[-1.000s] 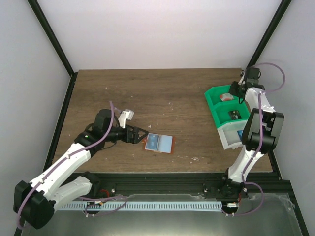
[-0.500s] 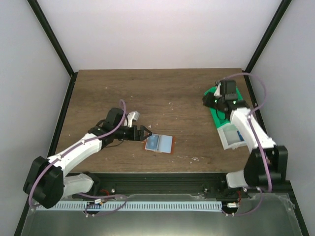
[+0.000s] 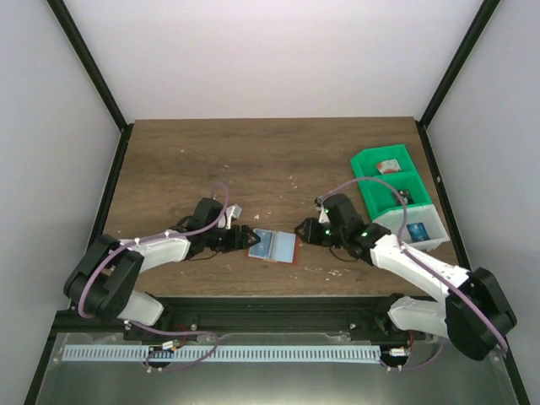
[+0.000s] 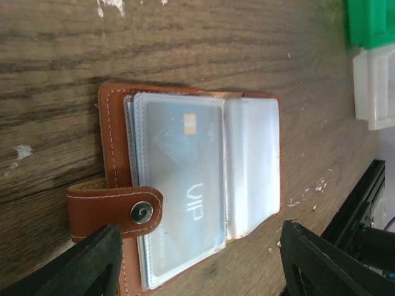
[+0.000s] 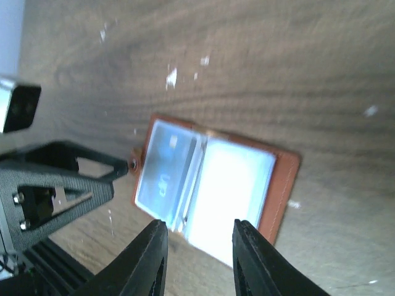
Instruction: Take the credit cards out of the card holder
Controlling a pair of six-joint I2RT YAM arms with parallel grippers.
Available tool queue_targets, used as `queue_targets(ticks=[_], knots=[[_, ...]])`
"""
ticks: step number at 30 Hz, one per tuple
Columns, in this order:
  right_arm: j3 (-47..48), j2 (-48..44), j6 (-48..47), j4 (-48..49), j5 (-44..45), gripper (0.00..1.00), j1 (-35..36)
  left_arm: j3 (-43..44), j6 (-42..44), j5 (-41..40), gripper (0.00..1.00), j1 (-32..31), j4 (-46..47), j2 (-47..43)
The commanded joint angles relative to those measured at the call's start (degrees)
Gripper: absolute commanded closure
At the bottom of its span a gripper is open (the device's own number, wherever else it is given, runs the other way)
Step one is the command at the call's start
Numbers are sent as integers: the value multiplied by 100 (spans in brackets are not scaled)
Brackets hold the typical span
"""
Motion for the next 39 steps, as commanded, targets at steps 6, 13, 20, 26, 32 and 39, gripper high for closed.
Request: queue_targets(ticks=[6, 13, 20, 26, 32, 39], knots=[[-254, 822, 717, 1268, 13, 68, 1158, -391, -566, 392, 36, -278, 1320, 526], [-354, 1366, 720, 1658, -90, 68, 1313, -626, -1090, 427, 47, -549, 1615, 196], [-424, 1695, 733, 2067, -229, 74, 1318, -547, -1365, 302, 51, -546, 1500, -456], [-214, 2067, 665, 2130, -164, 76, 1326, -522, -1481, 283, 56, -544, 1859, -371], [-149, 2435, 599, 2164, 16, 76, 1326, -694, -1675, 577, 60, -436, 2690, 325], [-299, 2673, 607, 2159, 143, 85, 1326, -669, -1706, 754, 60, -306, 3084, 915]])
